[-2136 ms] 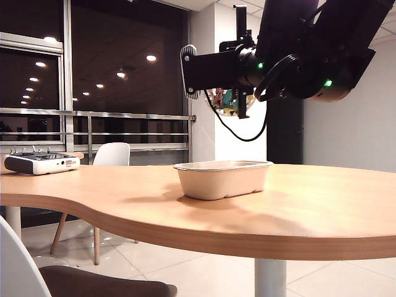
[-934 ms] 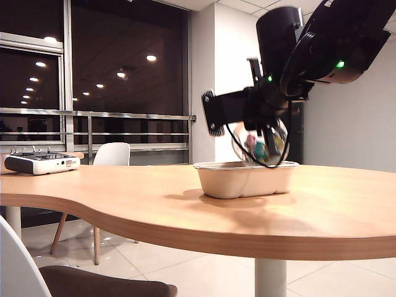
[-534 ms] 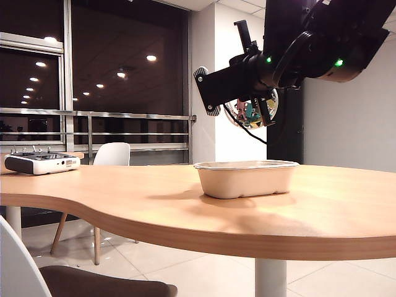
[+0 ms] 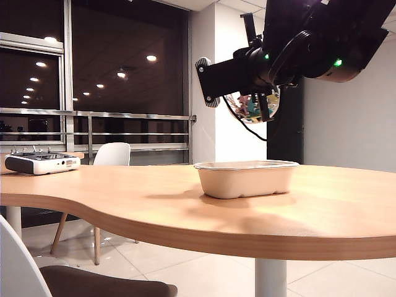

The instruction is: Pick up the box filled with clips, pour some clips from it into the rectangular paper box, and then put the clip box back on the table.

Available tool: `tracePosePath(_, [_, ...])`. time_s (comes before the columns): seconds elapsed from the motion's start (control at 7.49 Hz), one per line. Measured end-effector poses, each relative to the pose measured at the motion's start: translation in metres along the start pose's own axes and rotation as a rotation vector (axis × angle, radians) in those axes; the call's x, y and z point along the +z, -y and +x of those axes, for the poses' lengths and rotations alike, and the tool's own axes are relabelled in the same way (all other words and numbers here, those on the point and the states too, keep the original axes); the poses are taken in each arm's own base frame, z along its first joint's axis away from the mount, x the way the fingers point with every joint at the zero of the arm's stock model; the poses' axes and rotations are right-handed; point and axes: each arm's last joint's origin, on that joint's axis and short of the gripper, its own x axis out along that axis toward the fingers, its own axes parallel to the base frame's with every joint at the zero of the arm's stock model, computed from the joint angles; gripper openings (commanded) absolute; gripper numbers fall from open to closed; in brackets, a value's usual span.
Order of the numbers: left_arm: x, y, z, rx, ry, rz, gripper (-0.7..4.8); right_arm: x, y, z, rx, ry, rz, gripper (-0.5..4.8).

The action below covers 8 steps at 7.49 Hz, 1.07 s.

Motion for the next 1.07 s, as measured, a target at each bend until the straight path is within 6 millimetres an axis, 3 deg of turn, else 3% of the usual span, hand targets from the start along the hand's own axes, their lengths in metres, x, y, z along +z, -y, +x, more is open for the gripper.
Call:
tracePosePath(0.13, [0.0, 0.0, 0.0, 0.0, 0.0, 0.0, -0.06, -0.003, -0.001, 0.0, 0.029, -0.097, 0.004, 0.27])
tracePosePath(0.8, [0.0, 0.0, 0.0, 0.001, 0.001, 0.001, -0.06, -0.003, -0.001, 0.0, 0.028, -0.103, 0.027, 0.26])
tracePosePath(1.07, [0.0, 0.0, 0.0, 0.001, 0.002, 0.001, -0.06, -0.007, 0.011, -0.001, -0.082, -0.138, -0.018, 0.27])
